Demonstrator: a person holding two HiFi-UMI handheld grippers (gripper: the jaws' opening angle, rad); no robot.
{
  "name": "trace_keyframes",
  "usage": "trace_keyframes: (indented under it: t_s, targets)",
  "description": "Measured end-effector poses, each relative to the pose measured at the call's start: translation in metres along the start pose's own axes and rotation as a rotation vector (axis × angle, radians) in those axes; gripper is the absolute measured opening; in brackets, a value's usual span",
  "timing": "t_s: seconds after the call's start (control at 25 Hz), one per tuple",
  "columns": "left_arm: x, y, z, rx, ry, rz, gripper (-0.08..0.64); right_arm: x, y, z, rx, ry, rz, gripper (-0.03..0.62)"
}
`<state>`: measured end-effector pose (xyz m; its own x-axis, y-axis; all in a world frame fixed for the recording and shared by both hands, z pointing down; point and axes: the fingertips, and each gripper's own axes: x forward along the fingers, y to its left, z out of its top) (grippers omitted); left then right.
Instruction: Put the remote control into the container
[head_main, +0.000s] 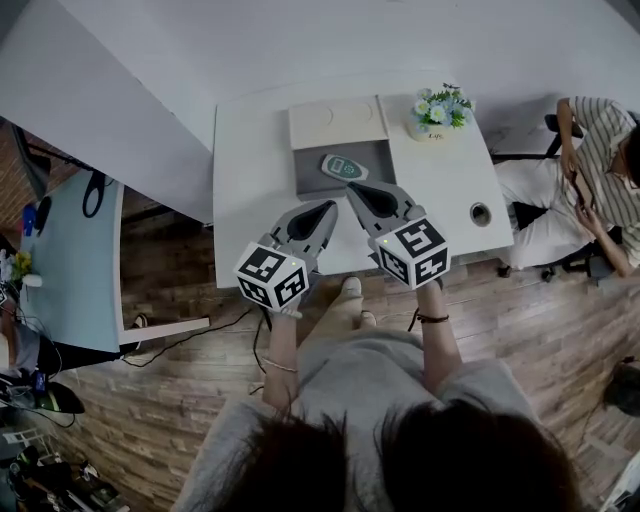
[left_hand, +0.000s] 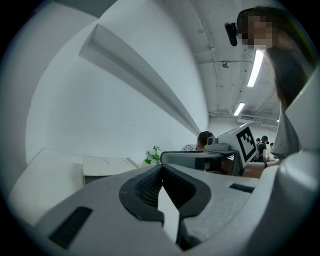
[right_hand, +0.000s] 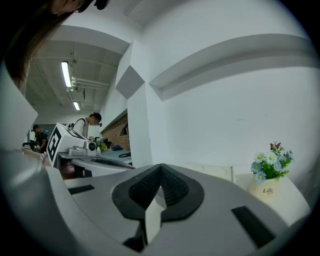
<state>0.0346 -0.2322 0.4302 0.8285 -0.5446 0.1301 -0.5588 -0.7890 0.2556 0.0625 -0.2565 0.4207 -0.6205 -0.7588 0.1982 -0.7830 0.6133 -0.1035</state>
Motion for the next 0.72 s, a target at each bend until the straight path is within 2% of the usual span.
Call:
trace_keyframes:
  t_s: [0.72]
  targets:
    - [-0.038, -0.051, 0.010, 0.068, -0.054, 0.001, 0.003, -0.048, 0.042, 0.010, -0.061, -0.058, -0.003, -0.002]
